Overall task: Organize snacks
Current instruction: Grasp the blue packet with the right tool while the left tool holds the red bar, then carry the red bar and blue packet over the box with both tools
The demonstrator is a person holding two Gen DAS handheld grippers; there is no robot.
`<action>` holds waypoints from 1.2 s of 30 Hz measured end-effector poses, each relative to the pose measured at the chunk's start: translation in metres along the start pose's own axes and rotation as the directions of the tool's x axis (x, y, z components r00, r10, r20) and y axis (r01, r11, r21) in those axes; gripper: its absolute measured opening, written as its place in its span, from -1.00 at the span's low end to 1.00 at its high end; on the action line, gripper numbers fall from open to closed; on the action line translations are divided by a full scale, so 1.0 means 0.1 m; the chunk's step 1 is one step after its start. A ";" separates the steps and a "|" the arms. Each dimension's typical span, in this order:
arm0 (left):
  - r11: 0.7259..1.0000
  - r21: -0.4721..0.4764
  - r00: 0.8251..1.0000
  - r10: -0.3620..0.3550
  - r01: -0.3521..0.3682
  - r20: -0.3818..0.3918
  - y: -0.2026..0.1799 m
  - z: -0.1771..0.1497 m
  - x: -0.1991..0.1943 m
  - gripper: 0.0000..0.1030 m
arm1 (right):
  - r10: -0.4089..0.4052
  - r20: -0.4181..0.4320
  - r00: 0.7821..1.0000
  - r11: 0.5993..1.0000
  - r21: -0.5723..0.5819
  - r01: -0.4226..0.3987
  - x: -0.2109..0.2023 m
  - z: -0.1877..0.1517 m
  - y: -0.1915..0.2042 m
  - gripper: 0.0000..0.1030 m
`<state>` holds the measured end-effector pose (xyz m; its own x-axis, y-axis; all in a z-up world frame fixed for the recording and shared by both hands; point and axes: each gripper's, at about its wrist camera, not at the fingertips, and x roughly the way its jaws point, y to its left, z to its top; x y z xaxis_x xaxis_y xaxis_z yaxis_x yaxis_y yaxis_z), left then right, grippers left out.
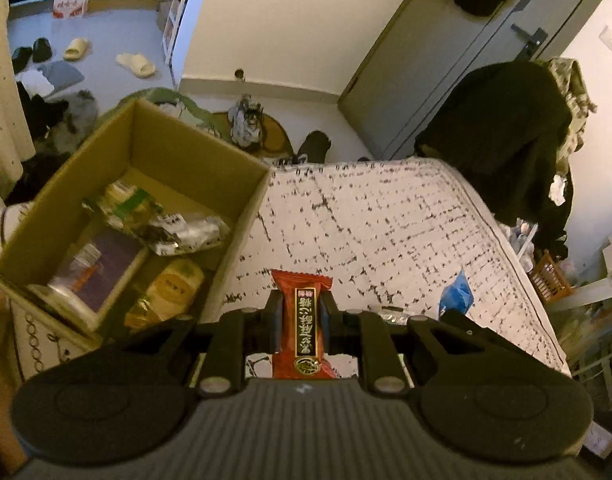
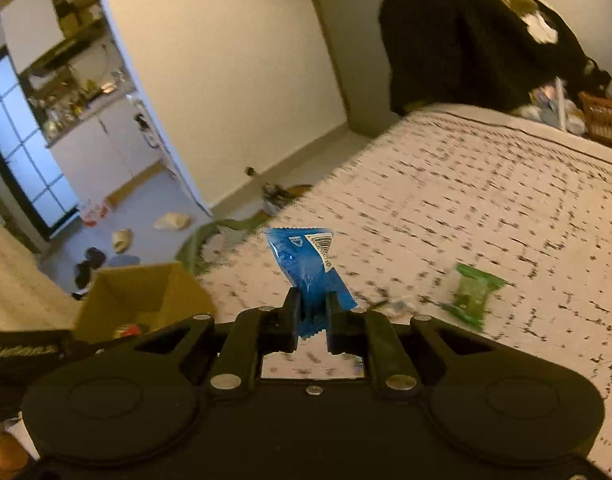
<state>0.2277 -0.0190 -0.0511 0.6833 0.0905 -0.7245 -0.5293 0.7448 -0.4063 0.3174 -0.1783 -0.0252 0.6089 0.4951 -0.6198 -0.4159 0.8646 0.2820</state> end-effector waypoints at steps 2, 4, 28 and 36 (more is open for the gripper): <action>1.000 0.003 1.000 -0.003 0.003 0.018 0.03 0.04 -0.09 -0.67 | 0.034 0.019 0.999 0.999 -0.010 -0.033 -0.09 -0.01 0.11 -0.76; 1.000 0.004 0.999 -0.002 0.001 0.040 0.07 0.08 -0.17 -0.67 | 0.061 0.033 0.998 0.998 -0.025 -0.060 -0.15 -0.02 0.23 -0.76; 0.994 -0.098 0.993 0.064 -0.054 0.101 1.07 0.40 -0.47 -0.67 | 0.206 0.026 0.978 0.978 -0.049 -0.205 -0.02 -0.44 1.24 -0.76; 0.995 -0.099 0.997 0.036 -0.030 0.066 1.37 0.43 -0.33 -0.67 | 0.217 0.028 0.976 0.975 -0.048 -0.215 0.16 -0.56 1.37 -0.76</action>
<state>0.1543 0.1081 -0.0588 0.6953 0.1609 -0.7004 -0.5966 0.6726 -0.4378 0.2324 -0.0562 -0.0376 0.5227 0.6730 -0.5232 -0.5694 0.7324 0.3733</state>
